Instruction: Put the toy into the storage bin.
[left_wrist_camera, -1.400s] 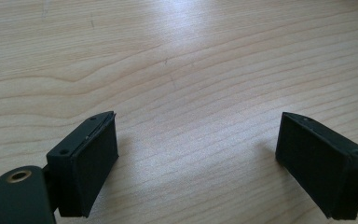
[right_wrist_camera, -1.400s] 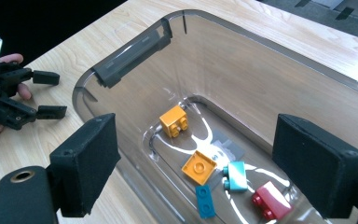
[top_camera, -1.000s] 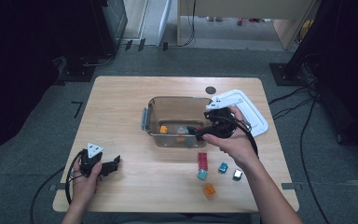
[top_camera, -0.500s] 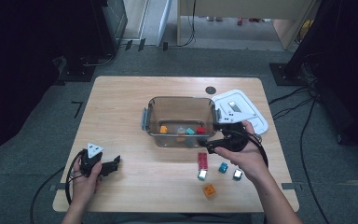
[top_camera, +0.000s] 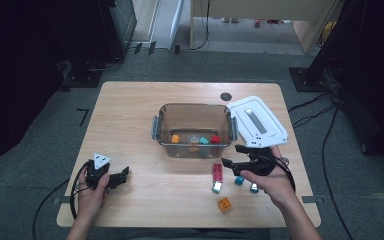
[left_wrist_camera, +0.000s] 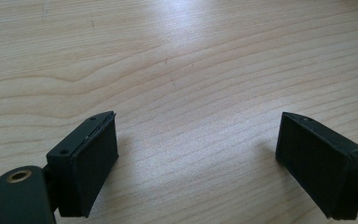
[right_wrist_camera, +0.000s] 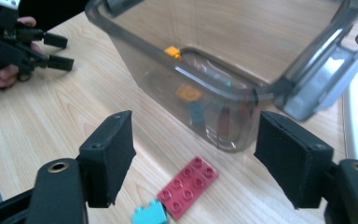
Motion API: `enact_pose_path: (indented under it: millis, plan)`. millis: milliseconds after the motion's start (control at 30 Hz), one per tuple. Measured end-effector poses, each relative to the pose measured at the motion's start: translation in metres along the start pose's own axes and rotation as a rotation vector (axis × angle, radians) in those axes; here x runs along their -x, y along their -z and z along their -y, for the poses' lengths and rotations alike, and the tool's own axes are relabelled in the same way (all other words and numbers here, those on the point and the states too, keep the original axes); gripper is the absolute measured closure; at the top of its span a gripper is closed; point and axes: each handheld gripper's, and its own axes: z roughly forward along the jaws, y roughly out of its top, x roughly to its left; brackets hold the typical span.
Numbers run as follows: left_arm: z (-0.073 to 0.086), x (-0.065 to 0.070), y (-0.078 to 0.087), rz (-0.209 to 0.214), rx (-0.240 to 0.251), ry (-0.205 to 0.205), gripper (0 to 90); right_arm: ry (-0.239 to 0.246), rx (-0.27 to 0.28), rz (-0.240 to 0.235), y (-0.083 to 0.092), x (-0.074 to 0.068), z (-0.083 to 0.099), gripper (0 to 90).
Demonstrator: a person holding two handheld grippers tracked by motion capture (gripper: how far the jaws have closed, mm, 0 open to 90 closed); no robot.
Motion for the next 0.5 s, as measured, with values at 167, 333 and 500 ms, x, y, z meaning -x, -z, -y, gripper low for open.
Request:
enact_pose_path:
  millis: [167, 333, 500]
  plan:
    - [0.000, 0.000, 0.000, 0.000, -0.001, -0.001, 12.8, 0.043, -0.005, 0.022, 0.001, 0.005, 0.015, 32.3]
    - [0.000, 0.000, 0.000, -0.001, 0.000, 0.001, 12.8, 0.039, -0.019, 0.038, 0.002, 0.010, 0.029, 33.1]
    - [0.000, 0.000, 0.000, -0.001, 0.000, 0.001, 12.8, 0.032, -0.041, 0.058, 0.000, 0.016, 0.045, 33.2]
